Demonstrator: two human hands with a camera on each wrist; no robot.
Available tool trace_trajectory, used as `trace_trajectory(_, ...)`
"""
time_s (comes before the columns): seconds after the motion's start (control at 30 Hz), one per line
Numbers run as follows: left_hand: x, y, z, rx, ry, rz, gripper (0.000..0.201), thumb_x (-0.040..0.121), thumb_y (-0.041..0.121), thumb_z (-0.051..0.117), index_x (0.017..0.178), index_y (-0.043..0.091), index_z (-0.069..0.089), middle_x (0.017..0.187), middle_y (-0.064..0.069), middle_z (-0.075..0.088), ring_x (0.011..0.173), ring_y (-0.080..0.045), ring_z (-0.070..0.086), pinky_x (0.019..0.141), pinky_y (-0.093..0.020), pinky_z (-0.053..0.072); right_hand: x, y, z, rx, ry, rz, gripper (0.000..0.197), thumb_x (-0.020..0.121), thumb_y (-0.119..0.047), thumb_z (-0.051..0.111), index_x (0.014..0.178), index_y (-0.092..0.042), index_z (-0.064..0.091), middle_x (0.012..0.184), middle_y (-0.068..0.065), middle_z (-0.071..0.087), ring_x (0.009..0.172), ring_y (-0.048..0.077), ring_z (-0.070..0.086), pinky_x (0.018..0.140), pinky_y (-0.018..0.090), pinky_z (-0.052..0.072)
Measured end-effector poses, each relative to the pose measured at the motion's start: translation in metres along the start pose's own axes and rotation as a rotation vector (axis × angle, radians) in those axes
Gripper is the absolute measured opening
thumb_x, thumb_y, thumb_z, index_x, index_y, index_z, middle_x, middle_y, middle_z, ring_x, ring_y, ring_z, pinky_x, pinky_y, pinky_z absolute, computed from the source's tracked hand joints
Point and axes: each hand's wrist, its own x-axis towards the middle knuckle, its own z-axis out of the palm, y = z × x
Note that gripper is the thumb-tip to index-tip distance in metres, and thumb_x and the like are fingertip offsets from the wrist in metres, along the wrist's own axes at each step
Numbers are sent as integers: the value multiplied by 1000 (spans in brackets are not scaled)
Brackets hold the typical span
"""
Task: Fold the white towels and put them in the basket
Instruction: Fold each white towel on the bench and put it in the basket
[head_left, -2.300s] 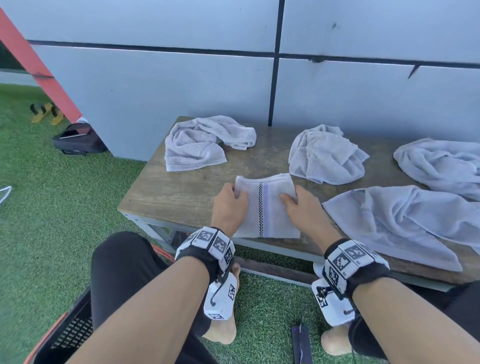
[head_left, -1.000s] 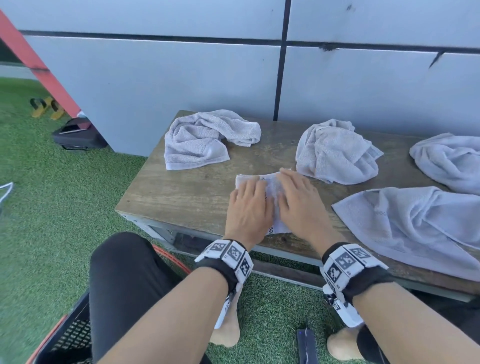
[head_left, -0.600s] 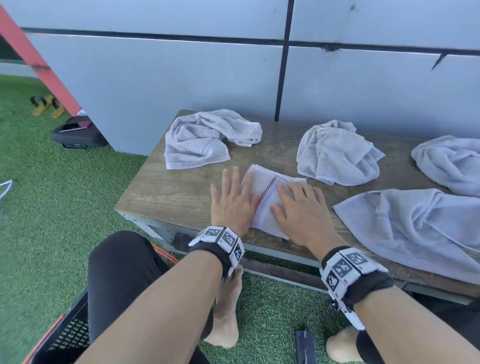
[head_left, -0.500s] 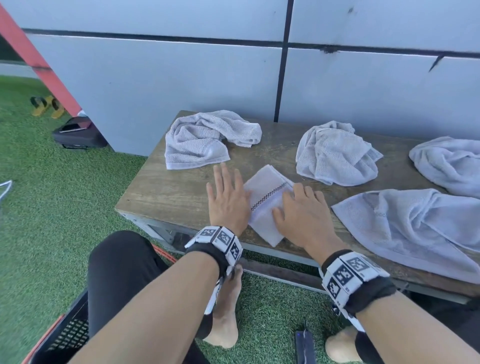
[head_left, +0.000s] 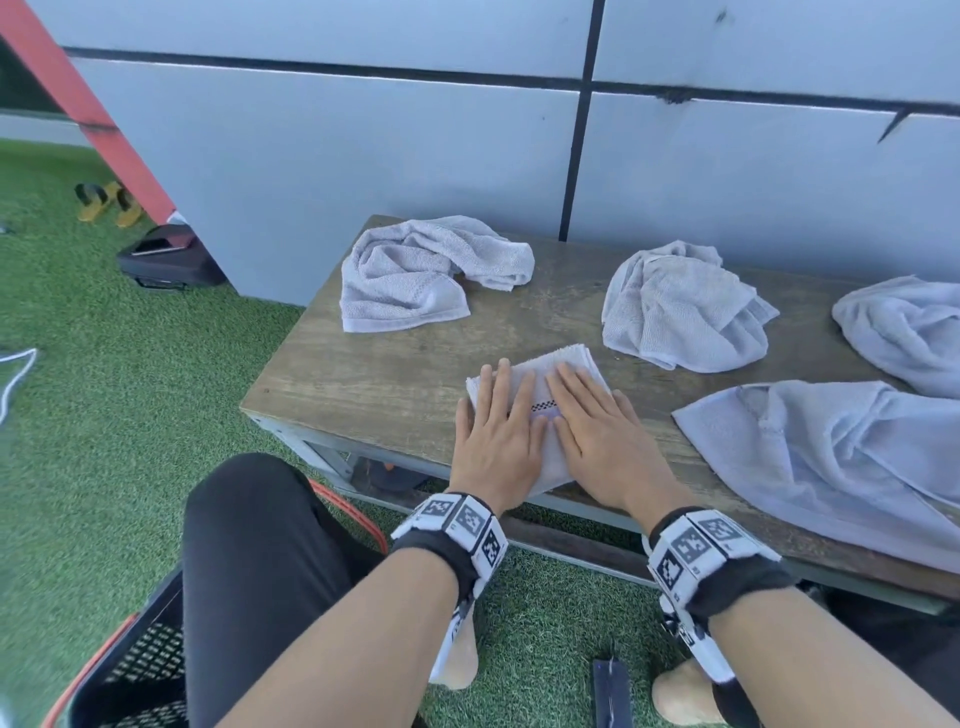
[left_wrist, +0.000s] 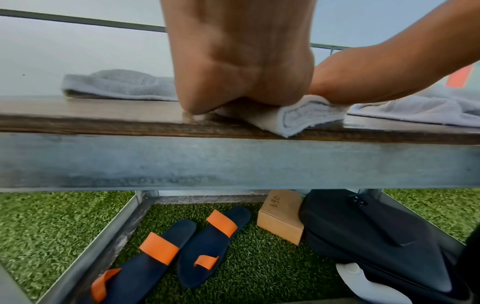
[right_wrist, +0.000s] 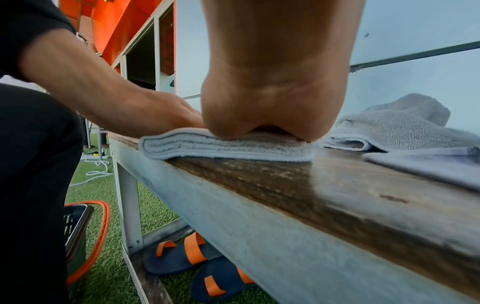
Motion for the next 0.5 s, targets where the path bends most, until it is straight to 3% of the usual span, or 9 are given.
trace_trajectory(0.13,4,0,-1,-10,15,-92,60,103,53,18,158,33,3,166,-6,-13,152,-25,-12,122,-51,5,-1,-1,3,-5,-14,60,59,106,-45,14,160,-24,0,166,-11,-12,152,6,-13,124,40,7)
trace_trajectory(0.3,-1,6,-1,-42,57,-337,91,96,68,25,157,5,0,164,-21,0,153,-33,-1,124,-45,5,-2,-2,4,23,-81,95,63,106,-47,14,159,-20,-5,165,-6,-16,151,9,-17,126,40,6)
trace_trajectory(0.4,-6,7,-8,16,66,-348,91,94,71,28,150,-1,25,162,-22,14,152,-33,9,123,-45,13,-6,-5,-2,68,-122,121,65,106,-46,18,159,-17,-4,165,-4,-17,151,10,-18,125,36,0)
trace_trajectory(0.5,-10,12,-19,-1,127,-350,76,91,67,46,131,2,47,148,-17,37,143,-31,29,115,-42,28,-16,-10,-6,83,-104,127,67,105,-44,26,160,-13,1,167,-1,-11,153,13,-12,125,33,-1)
